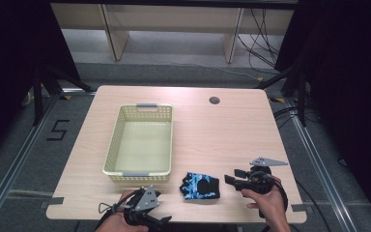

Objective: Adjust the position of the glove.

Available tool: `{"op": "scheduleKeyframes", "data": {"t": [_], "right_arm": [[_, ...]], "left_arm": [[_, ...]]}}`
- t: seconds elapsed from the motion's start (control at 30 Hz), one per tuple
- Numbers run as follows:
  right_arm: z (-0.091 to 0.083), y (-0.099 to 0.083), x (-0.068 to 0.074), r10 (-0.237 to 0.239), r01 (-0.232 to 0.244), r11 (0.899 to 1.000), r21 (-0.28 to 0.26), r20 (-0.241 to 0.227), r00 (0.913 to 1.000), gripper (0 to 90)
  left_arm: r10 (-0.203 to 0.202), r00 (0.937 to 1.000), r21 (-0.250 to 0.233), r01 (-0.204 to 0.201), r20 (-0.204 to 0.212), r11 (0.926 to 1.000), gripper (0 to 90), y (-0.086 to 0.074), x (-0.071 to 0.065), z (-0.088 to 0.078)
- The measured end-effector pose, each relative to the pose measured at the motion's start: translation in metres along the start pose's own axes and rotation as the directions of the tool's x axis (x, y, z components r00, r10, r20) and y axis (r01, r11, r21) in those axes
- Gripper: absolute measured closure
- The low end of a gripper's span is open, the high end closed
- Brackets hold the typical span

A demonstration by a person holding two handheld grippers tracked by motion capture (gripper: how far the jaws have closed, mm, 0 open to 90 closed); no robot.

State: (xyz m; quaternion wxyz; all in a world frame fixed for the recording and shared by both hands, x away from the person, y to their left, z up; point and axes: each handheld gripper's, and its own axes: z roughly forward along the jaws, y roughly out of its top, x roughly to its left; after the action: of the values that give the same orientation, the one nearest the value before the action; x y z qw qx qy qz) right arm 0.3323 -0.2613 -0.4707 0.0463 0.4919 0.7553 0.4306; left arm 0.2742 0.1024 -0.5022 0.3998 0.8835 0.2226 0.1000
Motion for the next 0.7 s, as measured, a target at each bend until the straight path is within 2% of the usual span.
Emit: {"op": "scheduleKeyframes", "data": {"t": [0.03,0.07,0.17,0.2,0.23,0.27,0.3,0.33,0.37,0.5,0.53,0.57,0.6,0.7], "right_arm": [[0.001,-0.003,-0.003,-0.018,0.018,1.000,-0.005,0.018,0.9997,44.8],[0.002,-0.005,0.000,0.020,-0.020,1.000,-0.006,0.002,0.9998,44.8],[0.005,-0.009,-0.001,-0.015,0.015,1.000,0.013,0.015,0.9998,45.3],[0.008,-0.010,0.002,0.022,-0.022,1.000,0.013,-0.003,0.9997,45.4],[0.008,-0.009,0.000,-0.020,0.020,1.000,0.022,0.013,0.9997,45.5],[0.009,-0.010,0.001,-0.009,0.008,1.000,0.029,0.009,0.9999,45.7],[0.010,-0.010,0.001,-0.019,0.019,0.999,0.029,0.010,0.9998,46.4],[0.013,-0.012,0.004,0.018,-0.018,0.999,0.027,-0.013,0.9997,46.7],[0.012,-0.012,0.004,0.019,-0.019,0.999,0.047,-0.001,0.9998,47.1],[0.013,-0.013,0.004,0.013,-0.013,0.999,0.037,-0.012,0.9998,49.7],[0.012,-0.012,0.001,-0.024,0.024,0.999,0.032,0.001,0.9997,50.4],[0.012,-0.013,0.004,0.013,-0.013,0.999,0.035,-0.012,0.9998,50.4],[0.012,-0.013,0.004,0.010,-0.009,0.999,0.039,-0.014,0.9999,50.4],[0.015,-0.013,0.002,-0.025,0.025,0.999,0.036,-0.005,0.9997,50.5]], "left_arm": [[0.035,0.9994,0.012,-0.035,0.001,0.9993,17.7,0.003,0.001,0.001],[0.006,1.0000,-0.007,-0.006,0.003,1.0000,17.6,0.006,-0.002,0.005],[0.035,0.9994,0.001,-0.035,-0.001,0.9994,17.5,0.013,-0.003,0.012],[0.048,0.9988,0.002,-0.048,-0.007,0.9988,17.5,0.015,-0.004,0.015],[0.062,0.9980,0.005,-0.062,-0.011,0.9981,17.6,0.018,-0.004,0.017],[0.065,0.9977,0.014,-0.065,-0.020,0.9978,17.6,0.021,-0.006,0.019],[0.075,0.9969,0.011,-0.074,-0.023,0.9972,17.7,0.025,-0.008,0.022],[0.093,0.9954,0.018,-0.092,-0.026,0.9956,17.6,0.028,-0.009,0.025],[0.103,0.9943,0.021,-0.102,-0.028,0.9945,17.6,0.030,-0.009,0.028],[0.106,0.9942,0.029,-0.105,-0.019,0.9940,18.3,0.038,-0.011,0.039],[0.118,0.9928,0.027,-0.117,-0.021,0.9927,18.4,0.040,-0.010,0.042],[0.118,0.9929,0.038,-0.117,-0.017,0.9924,18.6,0.042,-0.009,0.043],[0.107,0.9939,0.023,-0.107,-0.026,0.9940,18.7,0.043,-0.008,0.046],[0.104,0.9942,0.032,-0.103,-0.029,0.9942,18.9,0.048,-0.005,0.051]]}}
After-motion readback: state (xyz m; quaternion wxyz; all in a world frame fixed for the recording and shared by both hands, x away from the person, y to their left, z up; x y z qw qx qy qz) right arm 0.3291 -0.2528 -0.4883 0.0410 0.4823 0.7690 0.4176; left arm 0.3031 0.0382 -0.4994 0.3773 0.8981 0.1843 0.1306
